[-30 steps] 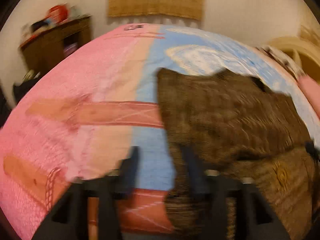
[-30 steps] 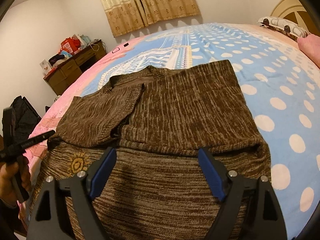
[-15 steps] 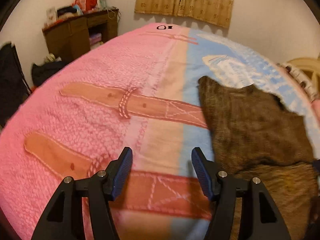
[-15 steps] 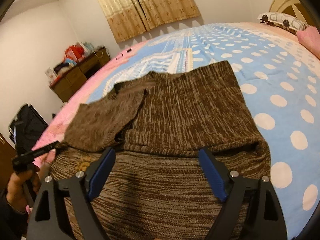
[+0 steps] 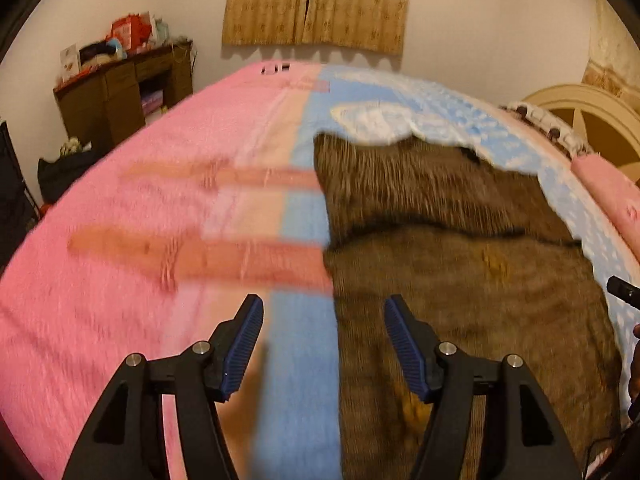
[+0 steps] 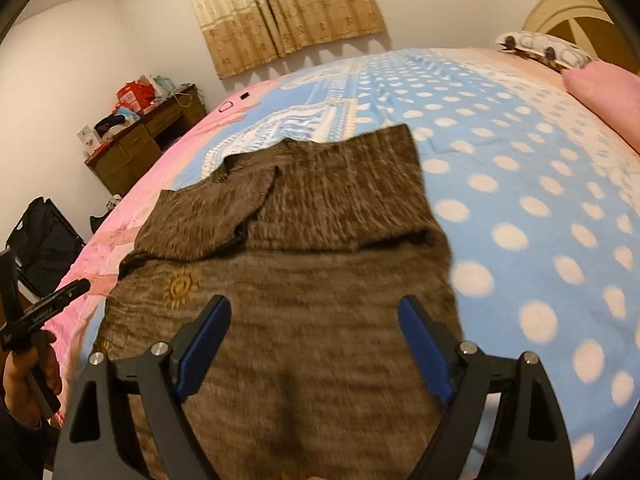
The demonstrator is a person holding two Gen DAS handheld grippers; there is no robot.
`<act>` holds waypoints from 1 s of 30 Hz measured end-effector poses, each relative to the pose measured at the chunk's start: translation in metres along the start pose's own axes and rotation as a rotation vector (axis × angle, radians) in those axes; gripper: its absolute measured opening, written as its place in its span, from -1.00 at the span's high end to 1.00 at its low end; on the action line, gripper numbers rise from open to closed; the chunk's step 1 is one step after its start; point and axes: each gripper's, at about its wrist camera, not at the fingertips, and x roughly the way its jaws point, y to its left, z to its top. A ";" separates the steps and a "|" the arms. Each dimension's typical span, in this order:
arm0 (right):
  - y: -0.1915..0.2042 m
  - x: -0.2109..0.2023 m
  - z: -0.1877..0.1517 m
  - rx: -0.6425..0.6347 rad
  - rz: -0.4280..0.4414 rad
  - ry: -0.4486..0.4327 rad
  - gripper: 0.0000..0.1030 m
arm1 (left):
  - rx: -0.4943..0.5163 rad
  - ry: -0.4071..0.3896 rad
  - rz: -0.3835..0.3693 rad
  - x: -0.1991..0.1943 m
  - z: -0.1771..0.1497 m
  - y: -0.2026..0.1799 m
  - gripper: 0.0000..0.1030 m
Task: Fold small clothes
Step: 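Move both tools to the ribbed hem of the brown sweater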
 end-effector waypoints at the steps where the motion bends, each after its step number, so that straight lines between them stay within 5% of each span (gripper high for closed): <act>1: -0.002 -0.004 -0.005 0.005 -0.002 0.007 -0.71 | -0.004 0.021 -0.011 -0.001 -0.007 -0.001 -0.24; 4: -0.009 -0.016 -0.028 0.028 -0.024 0.036 -0.71 | 0.015 0.089 -0.058 -0.007 -0.034 -0.006 -0.24; 8: -0.027 -0.038 -0.060 0.077 -0.052 0.070 -0.70 | 0.124 0.073 0.008 -0.029 -0.071 -0.024 -0.24; 10: -0.034 -0.052 -0.073 0.098 -0.064 0.073 -0.65 | 0.113 0.081 -0.064 -0.039 -0.085 -0.026 -0.24; 16: -0.038 -0.080 -0.104 0.125 -0.076 0.083 -0.43 | 0.107 0.097 -0.104 -0.053 -0.105 -0.035 -0.24; 30: -0.030 -0.099 -0.154 0.157 -0.079 0.126 -0.29 | 0.086 0.100 -0.169 -0.073 -0.132 -0.028 -0.24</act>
